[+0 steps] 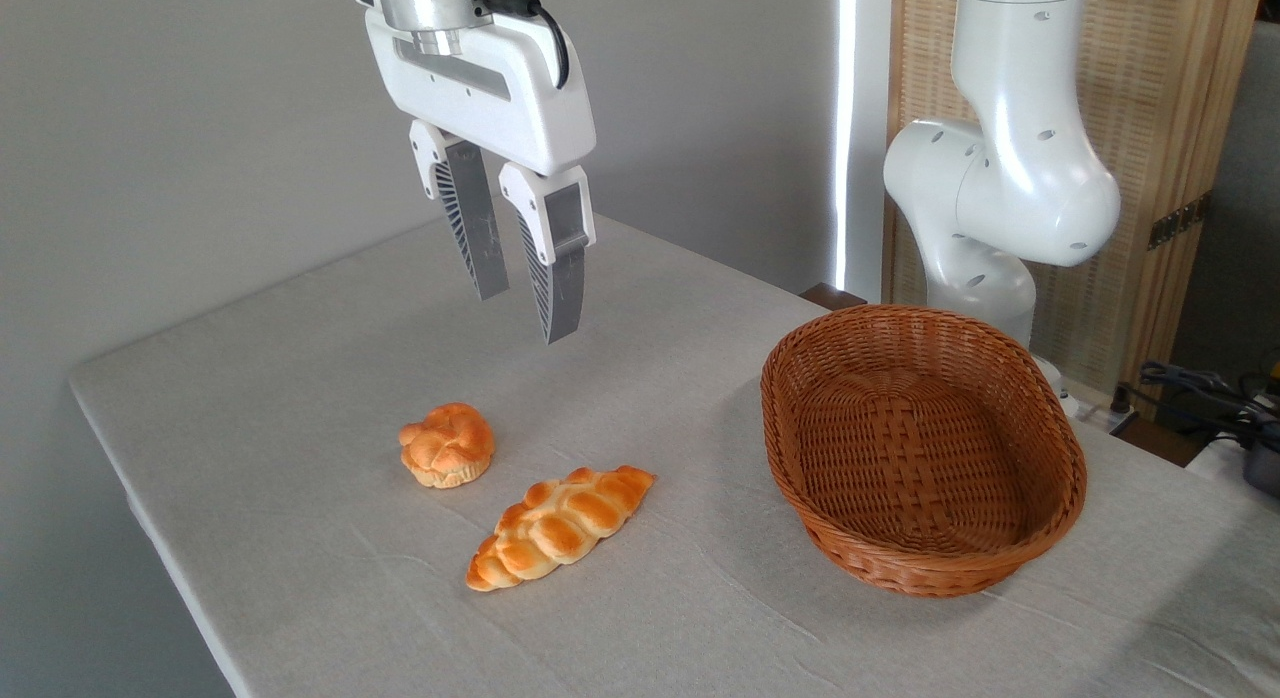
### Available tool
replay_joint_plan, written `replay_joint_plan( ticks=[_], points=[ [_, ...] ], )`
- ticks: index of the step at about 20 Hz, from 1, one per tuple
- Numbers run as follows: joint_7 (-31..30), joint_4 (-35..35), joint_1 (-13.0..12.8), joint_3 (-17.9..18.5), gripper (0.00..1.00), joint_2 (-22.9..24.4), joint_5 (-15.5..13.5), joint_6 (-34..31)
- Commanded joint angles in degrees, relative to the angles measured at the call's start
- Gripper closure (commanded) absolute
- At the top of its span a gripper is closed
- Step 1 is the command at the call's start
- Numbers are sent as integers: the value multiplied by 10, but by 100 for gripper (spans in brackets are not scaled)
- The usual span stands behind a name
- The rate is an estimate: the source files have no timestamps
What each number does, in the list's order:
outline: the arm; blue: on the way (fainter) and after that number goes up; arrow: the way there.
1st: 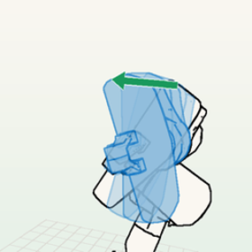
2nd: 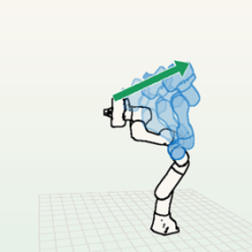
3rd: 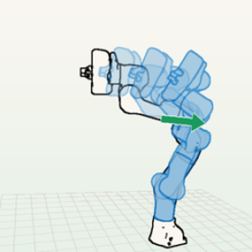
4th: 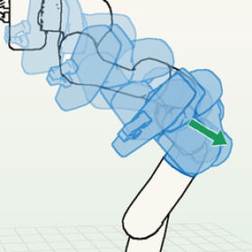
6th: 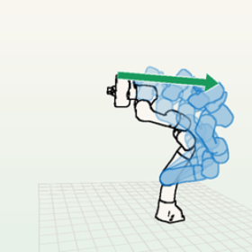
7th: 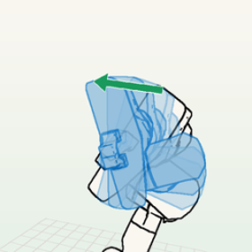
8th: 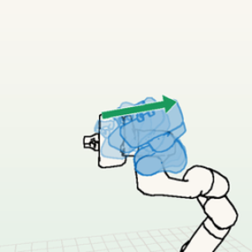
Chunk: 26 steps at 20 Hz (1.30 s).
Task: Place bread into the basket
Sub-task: 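Move the open gripper down toward the small round orange bun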
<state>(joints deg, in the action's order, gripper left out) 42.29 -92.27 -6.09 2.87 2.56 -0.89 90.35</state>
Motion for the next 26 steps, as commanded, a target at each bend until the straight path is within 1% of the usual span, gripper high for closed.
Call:
replay_joint_plan(
  ticks=[1,7,10,11,13,14,16,17,19,20,23,26],
  points=[
    [0,12,-1,14,0,-2,-11,-18],
    [0,12,-1,14,0,-2,-11,-18],
    [-1,10,-2,6,0,-3,-11,-18],
    [-2,9,-2,2,0,-4,-15,-18],
    [-4,3,-8,-7,0,-11,-36,-7],
    [-5,1,-15,-11,0,-19,-37,3],
    [-7,-19,-19,-24,0,-27,-38,19],
    [-8,-35,-20,-37,0,-30,-37,29],
    [-9,-60,-20,-49,0,-32,-38,57],
    [-13,-71,-20,-58,0,-36,-42,73],
    [-42,-115,-23,-96,0,-48,-46,146],
    [-41,-155,-30,-113,0,-56,-41,220]
  ],
)
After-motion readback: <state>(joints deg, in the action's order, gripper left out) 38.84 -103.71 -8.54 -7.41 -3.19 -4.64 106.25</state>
